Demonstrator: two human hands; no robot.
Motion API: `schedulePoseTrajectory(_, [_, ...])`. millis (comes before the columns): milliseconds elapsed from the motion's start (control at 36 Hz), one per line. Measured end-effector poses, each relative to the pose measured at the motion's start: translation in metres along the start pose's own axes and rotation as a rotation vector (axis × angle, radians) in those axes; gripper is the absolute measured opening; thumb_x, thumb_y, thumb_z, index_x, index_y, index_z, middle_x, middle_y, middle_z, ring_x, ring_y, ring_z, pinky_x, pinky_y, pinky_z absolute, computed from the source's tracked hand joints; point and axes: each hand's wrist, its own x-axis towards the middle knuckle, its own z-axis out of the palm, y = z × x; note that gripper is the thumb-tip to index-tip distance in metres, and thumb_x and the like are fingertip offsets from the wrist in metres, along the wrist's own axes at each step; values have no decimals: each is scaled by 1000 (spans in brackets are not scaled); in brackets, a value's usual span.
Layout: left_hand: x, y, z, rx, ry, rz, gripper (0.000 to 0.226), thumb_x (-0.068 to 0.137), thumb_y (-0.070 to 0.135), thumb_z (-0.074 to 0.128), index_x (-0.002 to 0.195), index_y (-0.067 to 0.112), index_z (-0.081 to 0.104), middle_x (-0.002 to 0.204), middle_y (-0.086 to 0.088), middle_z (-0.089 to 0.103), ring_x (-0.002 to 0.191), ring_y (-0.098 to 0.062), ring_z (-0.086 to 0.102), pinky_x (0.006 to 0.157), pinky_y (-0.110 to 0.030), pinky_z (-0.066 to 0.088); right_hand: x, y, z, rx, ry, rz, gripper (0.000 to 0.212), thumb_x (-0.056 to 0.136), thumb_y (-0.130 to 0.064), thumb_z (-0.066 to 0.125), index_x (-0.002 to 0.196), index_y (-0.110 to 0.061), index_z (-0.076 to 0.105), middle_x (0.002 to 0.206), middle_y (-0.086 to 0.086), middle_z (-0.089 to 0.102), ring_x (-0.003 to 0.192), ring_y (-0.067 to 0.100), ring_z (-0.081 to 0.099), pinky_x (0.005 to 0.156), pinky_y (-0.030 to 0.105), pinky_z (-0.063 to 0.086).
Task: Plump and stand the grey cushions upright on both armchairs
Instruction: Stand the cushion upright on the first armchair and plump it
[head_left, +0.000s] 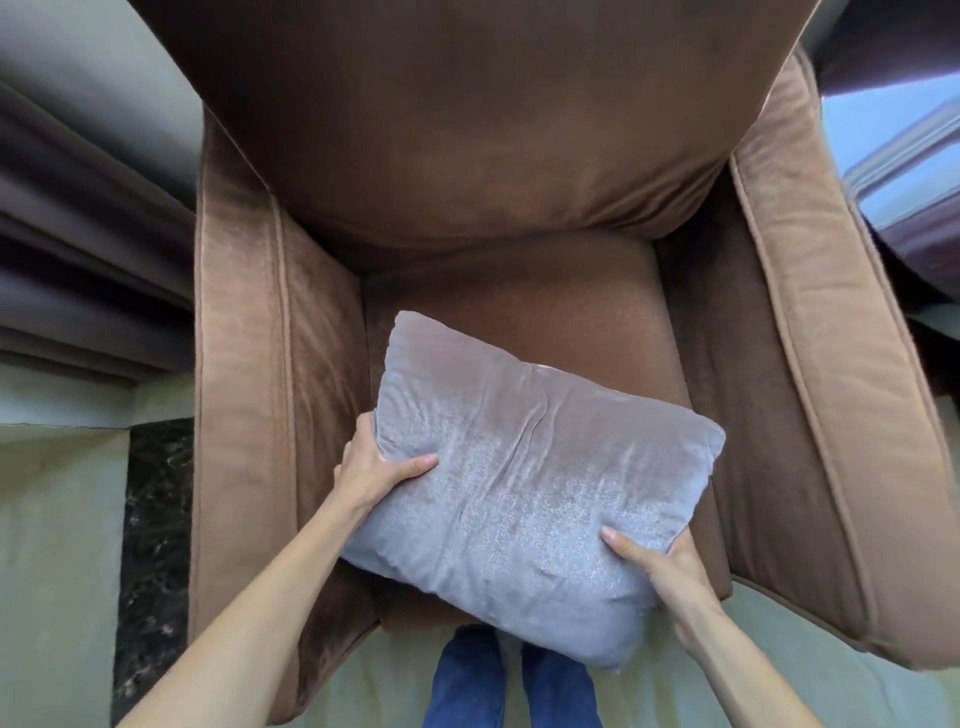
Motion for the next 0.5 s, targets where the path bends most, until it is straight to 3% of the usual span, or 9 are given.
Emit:
schedulePoseTrajectory(111, [0,4,-10,-97,52,66,89,37,79,87,106,57,35,129,14,57,123,-20,58,109,-55,43,0,-38,3,-47,2,-108,94,49,-25,100,131,-30,54,115,-4,76,101,16,74,88,37,56])
schedulePoseTrajectory(167, [4,13,-18,-164,59,80,88,40,73,91,106,58,36,128,13,57,121,-19,59,107,-55,45,6,-61,7,-77,-7,-167,95,50,-25,100,132,-31,53,116,-5,75,102,16,74,91,40,57])
schedulePoseTrajectory(278, [11,45,-33,-277,76,148,102,42,56,96,120,35,34,129,8,49,122,-16,55,107,-50,48,26,-113,18,-207,-28,-310,101,45,-40,101,133,-38,52,120,-11,73,112,13,69,103,47,52])
schedulePoseTrajectory(361, [25,62,-44,-312,115,195,97,42,53,99,116,43,38,132,8,50,126,-15,54,107,-50,48,43,-151,29,-296,-12,-427,100,46,-43,101,133,-38,52,123,-12,71,115,12,67,103,47,52])
schedulePoseTrajectory(500, [52,86,-58,-354,176,326,110,49,41,102,138,36,39,139,10,60,130,-13,57,109,-47,47,66,-203,47,-305,2,-538,102,49,-27,102,136,-33,48,125,-10,70,116,11,66,104,47,51])
